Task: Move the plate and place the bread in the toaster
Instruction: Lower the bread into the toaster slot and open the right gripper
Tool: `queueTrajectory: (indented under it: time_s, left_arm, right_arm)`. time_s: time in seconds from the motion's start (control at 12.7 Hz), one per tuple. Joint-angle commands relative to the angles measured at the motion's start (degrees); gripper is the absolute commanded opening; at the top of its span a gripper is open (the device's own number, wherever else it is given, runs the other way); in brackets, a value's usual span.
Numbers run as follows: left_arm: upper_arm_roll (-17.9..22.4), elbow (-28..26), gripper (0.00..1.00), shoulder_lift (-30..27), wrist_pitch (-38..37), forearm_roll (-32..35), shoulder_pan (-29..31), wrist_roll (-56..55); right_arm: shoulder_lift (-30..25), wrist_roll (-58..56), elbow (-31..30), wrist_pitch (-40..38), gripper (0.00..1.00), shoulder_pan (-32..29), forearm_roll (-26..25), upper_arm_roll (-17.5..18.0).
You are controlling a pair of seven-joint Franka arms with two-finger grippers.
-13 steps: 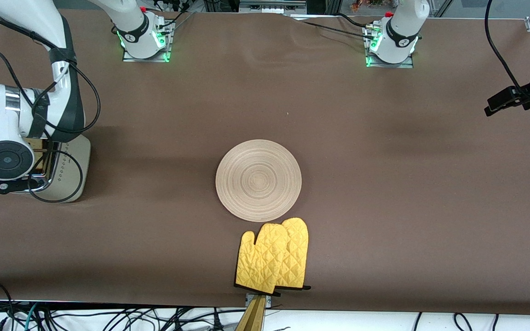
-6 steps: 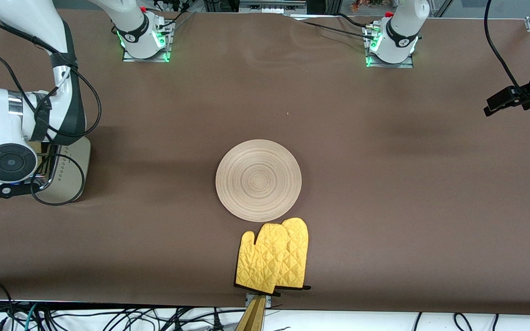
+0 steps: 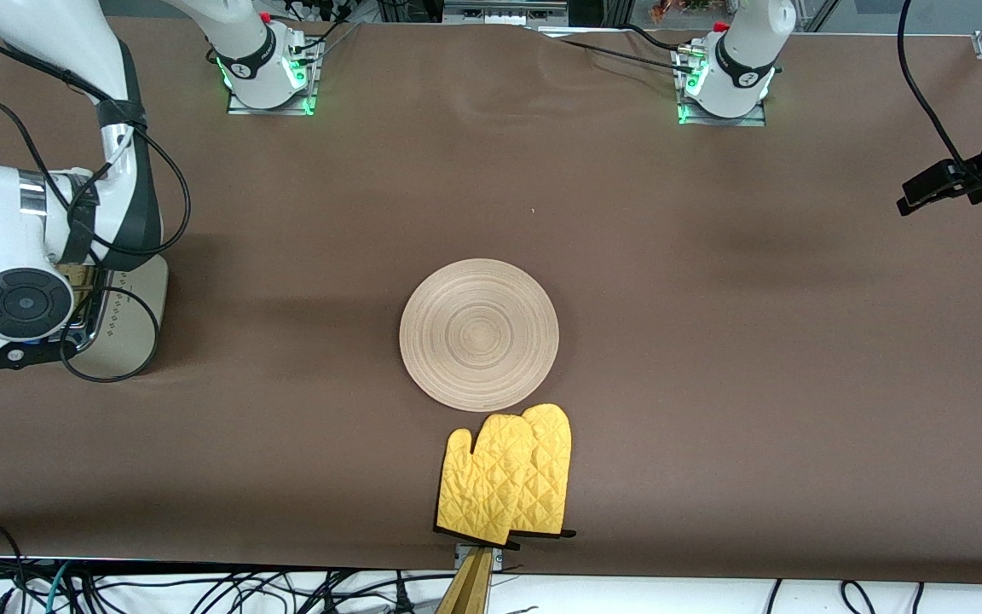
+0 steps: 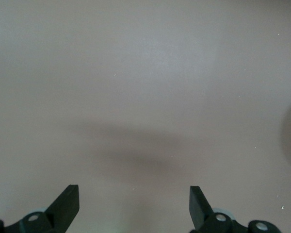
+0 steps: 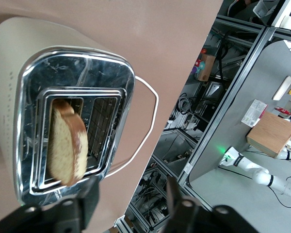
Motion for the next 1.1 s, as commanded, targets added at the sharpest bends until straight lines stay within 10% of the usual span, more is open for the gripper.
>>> queueTrajectory:
  time_s: [0.0, 0.55, 0.71, 1.02]
  left_arm:
    - [-0.21, 0.95, 1.00, 0.10, 0.33, 1.09, -0.19, -0.79]
    - [-0.21, 1.47, 1.00, 0.01, 0.24, 1.53, -0.19, -0.70]
    - [-0.21, 1.48, 1.00, 0.01, 0.24, 1.53, -0.19, -0.70]
    - [-0.30, 1.48, 1.00, 0.01, 0.07, 1.53, -0.19, -0.70]
  right_arm:
    - [-3.86, -0.27, 0.57, -4.04, 1.00, 1.43, 6.04, 0.26]
    - [-13.63, -4.66, 0.13, -7.92, 1.00, -0.06, 41.70, -4.12]
    - [-16.78, -4.58, -3.27, -6.44, 1.00, -1.19, 41.94, -2.74]
    - [-21.90, -3.79, -9.09, -1.60, 1.00, -15.85, 33.60, 14.99]
